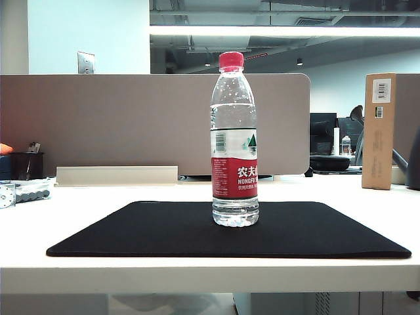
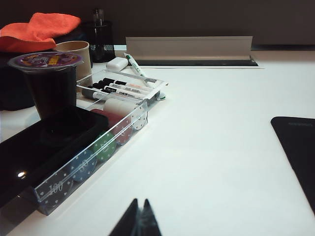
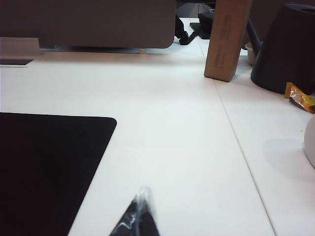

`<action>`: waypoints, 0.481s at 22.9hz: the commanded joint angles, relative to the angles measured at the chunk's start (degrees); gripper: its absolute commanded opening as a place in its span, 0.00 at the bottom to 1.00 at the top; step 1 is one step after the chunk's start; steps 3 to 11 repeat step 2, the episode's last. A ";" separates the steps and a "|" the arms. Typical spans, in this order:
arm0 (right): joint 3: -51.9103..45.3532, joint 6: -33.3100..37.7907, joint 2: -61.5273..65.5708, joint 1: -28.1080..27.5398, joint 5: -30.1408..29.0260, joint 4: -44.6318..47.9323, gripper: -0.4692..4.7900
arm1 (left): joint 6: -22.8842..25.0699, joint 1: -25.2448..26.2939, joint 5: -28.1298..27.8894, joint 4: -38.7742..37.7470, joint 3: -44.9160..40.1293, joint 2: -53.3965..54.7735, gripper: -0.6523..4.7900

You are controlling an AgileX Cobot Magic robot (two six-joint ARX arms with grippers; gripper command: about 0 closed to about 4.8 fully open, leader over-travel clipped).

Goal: Stand the plastic bottle up on the black mouse pad.

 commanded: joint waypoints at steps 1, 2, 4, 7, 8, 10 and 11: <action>-0.26 0.02 0.07 0.00 0.02 0.74 0.09 | -0.17 0.17 0.09 0.39 0.26 0.04 0.11; -0.26 0.04 0.07 0.00 0.02 0.74 0.09 | -0.17 0.17 0.09 0.39 0.26 0.04 0.11; -0.26 0.04 0.07 0.00 0.02 0.74 0.09 | -0.17 0.17 0.09 0.39 0.26 0.04 0.11; -0.26 0.04 0.07 0.00 0.02 0.74 0.09 | -0.17 0.17 0.09 0.39 0.26 0.04 0.11; -0.26 0.04 0.07 0.00 0.02 0.74 0.09 | -0.17 0.17 0.09 0.39 0.26 0.04 0.11; -0.26 0.04 0.07 0.00 0.02 0.74 0.09 | -0.17 0.17 0.09 0.39 0.26 0.04 0.11; -0.26 0.04 0.07 0.00 0.02 0.74 0.09 | -0.17 0.17 0.09 0.39 0.26 0.04 0.11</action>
